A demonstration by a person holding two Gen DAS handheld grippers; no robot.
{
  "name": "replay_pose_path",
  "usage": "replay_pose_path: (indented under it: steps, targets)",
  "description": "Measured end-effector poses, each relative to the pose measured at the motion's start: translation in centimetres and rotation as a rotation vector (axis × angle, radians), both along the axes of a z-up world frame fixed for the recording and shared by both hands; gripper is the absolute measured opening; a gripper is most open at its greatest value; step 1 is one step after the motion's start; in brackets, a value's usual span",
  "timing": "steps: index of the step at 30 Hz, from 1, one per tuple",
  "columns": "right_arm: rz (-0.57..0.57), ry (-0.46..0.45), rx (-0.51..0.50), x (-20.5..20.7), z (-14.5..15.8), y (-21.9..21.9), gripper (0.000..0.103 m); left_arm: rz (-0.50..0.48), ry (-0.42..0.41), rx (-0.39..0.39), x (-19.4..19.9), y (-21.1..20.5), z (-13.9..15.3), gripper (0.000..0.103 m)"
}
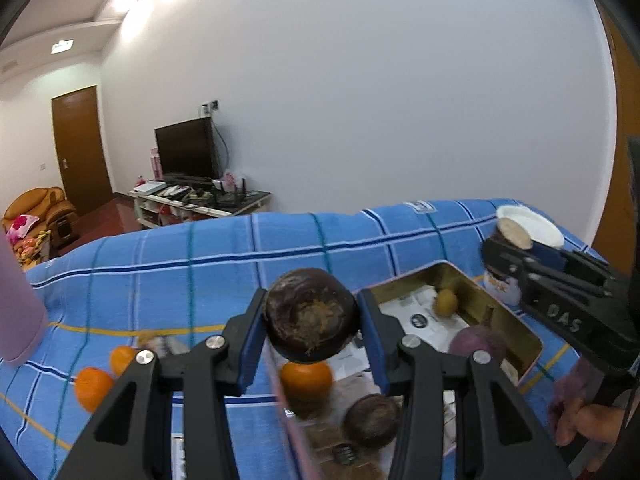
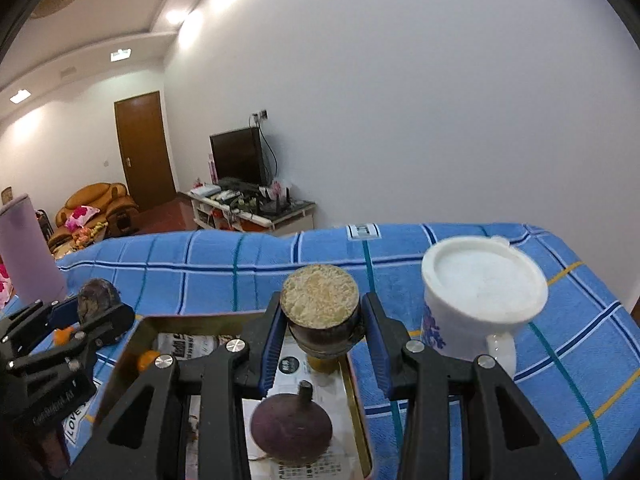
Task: Organize fruits
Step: 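Carry both items over the tin and open both tools to release them, then withdraw both open tools from the tin toward the remaining fruits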
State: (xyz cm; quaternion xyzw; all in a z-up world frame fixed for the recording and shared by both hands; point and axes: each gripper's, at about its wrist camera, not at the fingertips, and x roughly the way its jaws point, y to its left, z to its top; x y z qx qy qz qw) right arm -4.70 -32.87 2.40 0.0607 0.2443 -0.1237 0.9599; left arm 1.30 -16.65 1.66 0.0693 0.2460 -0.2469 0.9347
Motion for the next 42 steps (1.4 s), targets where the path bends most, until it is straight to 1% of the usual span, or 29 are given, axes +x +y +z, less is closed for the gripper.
replay_pose_path:
  steps: [3,7,13,15,19,27,31,32,33,34,36,37,38,39,40,42]
  targets:
    - [0.015,0.032,0.005,0.9,-0.6,0.0,0.040,-0.011,0.035,0.025,0.3,-1.8,-0.6,0.046]
    - [0.054,0.080,-0.035,2.2,-1.6,1.0,0.040,-0.003,0.061,0.055,0.6,-3.0,-1.3,0.046]
    - [0.096,0.151,-0.038,3.9,-3.1,1.7,0.040,0.020,0.122,0.078,1.6,-2.9,-2.6,0.046]
    - [0.104,0.171,-0.044,4.3,-3.5,1.9,0.041,0.024,0.130,0.079,1.7,-2.9,-2.8,0.046]
    - [0.135,0.185,-0.037,4.6,-3.8,2.1,0.041,0.036,0.115,0.111,1.4,-2.7,-2.8,0.046]
    - [0.171,0.180,-0.020,4.8,-3.8,2.0,0.041,0.042,0.142,0.121,2.1,-2.4,-3.1,0.046]
    - [0.183,0.161,0.035,4.7,-3.7,1.5,0.042,0.042,0.142,0.127,2.3,-2.4,-3.1,0.047]
    - [0.182,0.158,0.046,4.6,-3.7,1.3,0.044,0.040,0.139,0.130,2.3,-2.5,-3.0,0.047]
    - [0.181,0.155,0.058,4.5,-3.7,1.2,0.045,0.037,0.129,0.133,2.2,-2.6,-2.9,0.050]
    - [0.178,0.151,0.073,4.5,-3.7,1.0,0.046,0.039,0.115,0.141,2.0,-2.7,-2.9,0.054]
    - [0.174,0.138,0.108,4.3,-3.6,0.5,0.048,0.041,0.087,0.154,1.6,-2.8,-2.6,0.077]
    - [0.171,0.127,0.121,4.0,-3.5,0.3,0.048,0.038,0.074,0.151,1.3,-2.8,-2.4,0.082]
    - [0.166,0.112,0.130,3.8,-3.2,0.2,0.048,0.041,0.058,0.146,1.1,-2.8,-2.2,0.092]
    - [0.154,0.094,0.132,3.5,-2.9,0.0,0.049,0.046,0.048,0.143,1.0,-2.7,-2.1,0.099]
    - [0.142,0.079,0.137,3.2,-2.7,-0.1,0.051,0.053,0.034,0.138,0.8,-2.6,-1.9,0.102]
    - [0.123,0.039,0.155,2.5,-2.3,-0.5,0.065,0.065,0.015,0.124,0.5,-2.4,-1.7,0.103]
